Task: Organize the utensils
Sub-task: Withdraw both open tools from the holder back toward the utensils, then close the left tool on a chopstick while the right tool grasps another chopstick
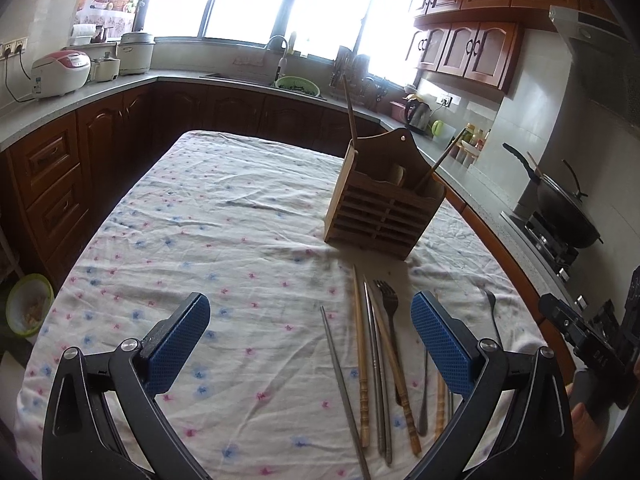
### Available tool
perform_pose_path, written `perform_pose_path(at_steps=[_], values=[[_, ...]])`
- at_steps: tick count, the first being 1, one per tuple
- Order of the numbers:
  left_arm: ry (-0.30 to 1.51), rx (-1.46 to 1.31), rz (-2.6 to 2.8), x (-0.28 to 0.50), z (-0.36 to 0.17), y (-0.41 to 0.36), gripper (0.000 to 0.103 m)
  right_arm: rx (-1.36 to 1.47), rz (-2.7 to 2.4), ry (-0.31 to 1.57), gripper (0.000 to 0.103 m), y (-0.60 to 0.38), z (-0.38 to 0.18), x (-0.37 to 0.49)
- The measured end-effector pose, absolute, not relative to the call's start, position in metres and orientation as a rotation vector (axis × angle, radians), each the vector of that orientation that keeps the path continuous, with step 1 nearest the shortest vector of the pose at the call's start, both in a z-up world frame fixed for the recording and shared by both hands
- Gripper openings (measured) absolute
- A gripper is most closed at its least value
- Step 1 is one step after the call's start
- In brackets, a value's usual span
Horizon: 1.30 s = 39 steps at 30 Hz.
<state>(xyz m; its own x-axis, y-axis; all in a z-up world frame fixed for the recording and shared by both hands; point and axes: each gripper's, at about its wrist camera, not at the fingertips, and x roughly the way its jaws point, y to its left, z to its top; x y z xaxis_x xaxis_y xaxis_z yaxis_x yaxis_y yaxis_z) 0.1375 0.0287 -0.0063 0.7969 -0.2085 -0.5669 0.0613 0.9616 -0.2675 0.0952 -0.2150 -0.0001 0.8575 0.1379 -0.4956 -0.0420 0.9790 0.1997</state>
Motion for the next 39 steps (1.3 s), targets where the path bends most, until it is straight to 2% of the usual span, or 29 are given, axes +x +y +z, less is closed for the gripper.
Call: perform_pose_path(at_steps=[7,9,12,14,16,18,20,23,34,39], values=[[0.735,-0.190,-0.134,0.158,-0.026,0.018,0.099,0.217,0.108,0.588,0.102,-0.218,-0.018,0.113],[0.762,-0.177,-0.138,0.164,-0.031,0.014,0.094,0.230,0.115,0.617,0.097,-0.218,-0.025,0.120],[0.796,-0.165,-0.144,0.172,-0.038,0.010,0.090,0.253,0.125,0.668,0.079,-0.219,-0.036,0.132],[0.818,-0.161,-0.150,0.177,-0.042,0.007,0.085,0.269,0.131,0.705,0.061,-0.219,-0.045,0.139],[0.846,-0.157,-0.161,0.184,-0.047,0.005,0.080,0.293,0.140,0.745,0.049,-0.220,-0.054,0.147],[0.878,-0.151,-0.168,0.191,-0.053,0.001,0.069,0.318,0.150,0.776,0.045,-0.222,-0.061,0.155],[0.908,-0.146,-0.173,0.198,-0.060,-0.002,0.063,0.327,0.154,0.796,0.040,-0.221,-0.065,0.162],[0.942,-0.138,-0.179,0.208,-0.068,-0.006,0.057,0.337,0.161,0.819,0.035,-0.219,-0.070,0.175],[1.029,-0.097,-0.209,0.239,-0.085,-0.023,0.041,0.333,0.150,0.900,0.034,-0.214,-0.088,0.218],[1.045,-0.023,-0.218,0.245,-0.095,-0.039,0.027,0.298,0.137,0.939,0.032,-0.208,-0.097,0.232]])
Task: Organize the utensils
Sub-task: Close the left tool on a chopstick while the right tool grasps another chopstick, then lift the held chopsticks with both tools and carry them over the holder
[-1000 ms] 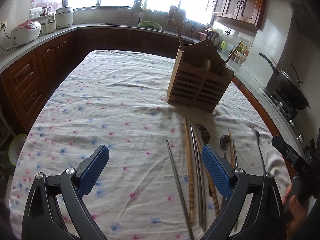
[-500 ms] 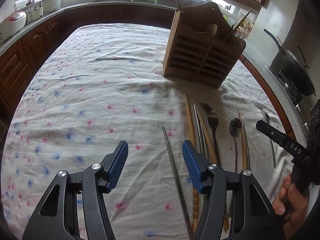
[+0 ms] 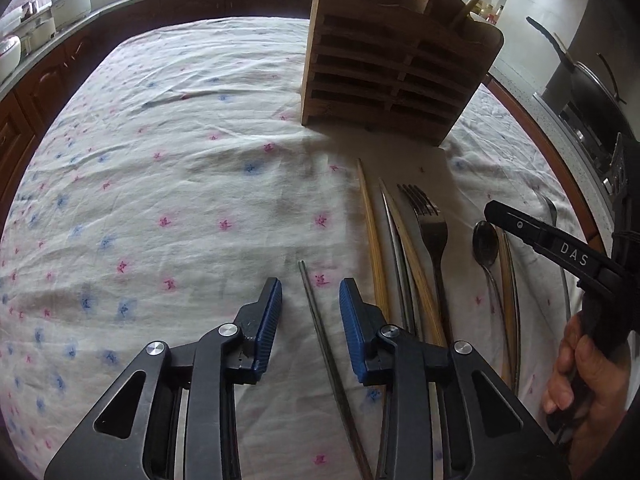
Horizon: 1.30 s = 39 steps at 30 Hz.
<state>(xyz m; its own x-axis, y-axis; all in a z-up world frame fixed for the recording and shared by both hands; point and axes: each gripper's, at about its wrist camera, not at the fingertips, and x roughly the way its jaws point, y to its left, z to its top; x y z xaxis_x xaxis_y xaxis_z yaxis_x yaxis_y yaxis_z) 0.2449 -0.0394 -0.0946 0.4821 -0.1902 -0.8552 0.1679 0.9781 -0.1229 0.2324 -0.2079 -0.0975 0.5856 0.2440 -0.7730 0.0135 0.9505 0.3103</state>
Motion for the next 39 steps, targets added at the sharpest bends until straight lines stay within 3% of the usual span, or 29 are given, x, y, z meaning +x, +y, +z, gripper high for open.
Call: perform_pose_path(at_steps=[1,3,5,6,12,39], values=[[1.039,0.001,-0.212,0.245,-0.095,-0.043,0.026,0.293,0.134,0.947,0.028,-0.207,-0.099,0.234],[1.032,0.027,-0.213,0.246,-0.096,-0.047,0.012,0.265,0.124,0.944,0.023,-0.205,-0.100,0.236],[1.029,0.023,-0.221,0.247,-0.096,-0.047,0.006,0.248,0.116,0.942,0.009,-0.205,-0.101,0.237],[1.030,0.009,-0.227,0.248,-0.096,-0.045,0.006,0.252,0.118,0.942,0.008,-0.206,-0.101,0.238],[1.021,-0.081,-0.265,0.243,-0.089,-0.031,0.004,0.334,0.161,0.920,0.006,-0.215,-0.095,0.234],[0.697,-0.254,-0.343,0.156,0.040,0.027,0.003,0.299,0.322,0.613,0.004,-0.196,0.038,0.155]])
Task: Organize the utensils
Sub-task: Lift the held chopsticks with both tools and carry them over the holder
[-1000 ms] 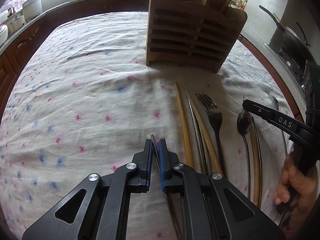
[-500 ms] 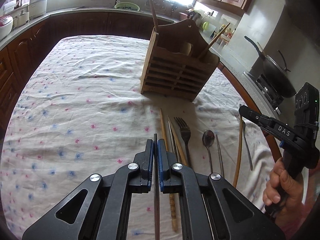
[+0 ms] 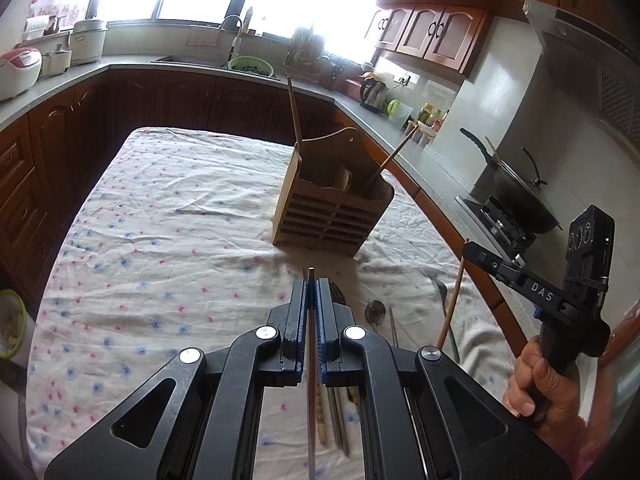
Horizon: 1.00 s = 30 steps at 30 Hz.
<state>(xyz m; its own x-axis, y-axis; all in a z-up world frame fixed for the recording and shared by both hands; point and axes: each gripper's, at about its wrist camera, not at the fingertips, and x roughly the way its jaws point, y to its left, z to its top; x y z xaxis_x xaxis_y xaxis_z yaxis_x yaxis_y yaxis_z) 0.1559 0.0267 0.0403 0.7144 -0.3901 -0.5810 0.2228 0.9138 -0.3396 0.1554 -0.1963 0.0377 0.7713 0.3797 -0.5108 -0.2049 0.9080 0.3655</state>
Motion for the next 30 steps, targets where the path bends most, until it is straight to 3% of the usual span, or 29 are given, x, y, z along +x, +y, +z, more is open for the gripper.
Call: perform_pose_path(at_steps=[30], values=[[0.527,-0.306,-0.341,0.148,0.088,0.041,0.003,0.284,0.322,0.471,0.004,-0.199,0.081,0.139]])
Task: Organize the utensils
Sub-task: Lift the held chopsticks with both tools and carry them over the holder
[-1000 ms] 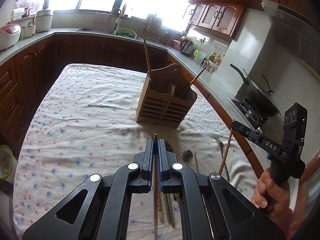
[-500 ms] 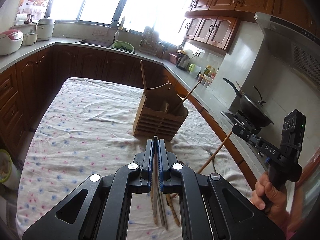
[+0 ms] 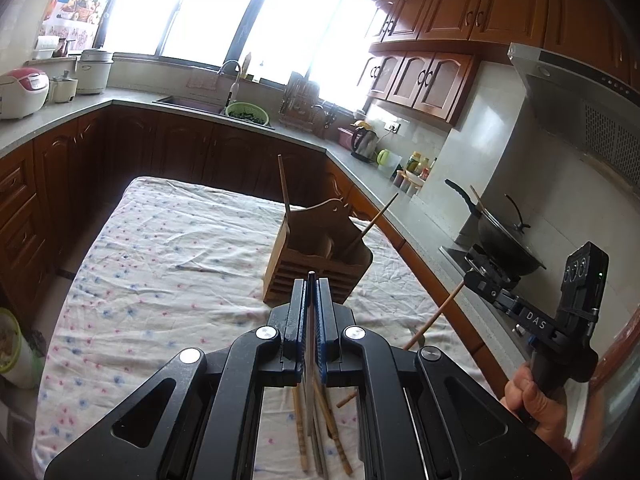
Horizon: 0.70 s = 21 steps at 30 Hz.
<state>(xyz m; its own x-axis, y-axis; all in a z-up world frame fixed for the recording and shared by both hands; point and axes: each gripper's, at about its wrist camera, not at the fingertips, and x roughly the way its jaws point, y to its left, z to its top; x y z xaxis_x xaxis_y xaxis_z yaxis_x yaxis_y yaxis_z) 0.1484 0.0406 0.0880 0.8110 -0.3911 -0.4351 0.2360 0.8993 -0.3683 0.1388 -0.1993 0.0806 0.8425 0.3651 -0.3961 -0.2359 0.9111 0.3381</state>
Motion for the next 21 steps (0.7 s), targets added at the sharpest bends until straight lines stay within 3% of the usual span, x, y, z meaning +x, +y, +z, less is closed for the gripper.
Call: perform_pose_path(at_steps=[21], values=[[0.281,-0.384,-0.269,0.267,0.171,0.040,0.003,0.343,0.227,0.232,0.004,-0.234,0.160,0.231]])
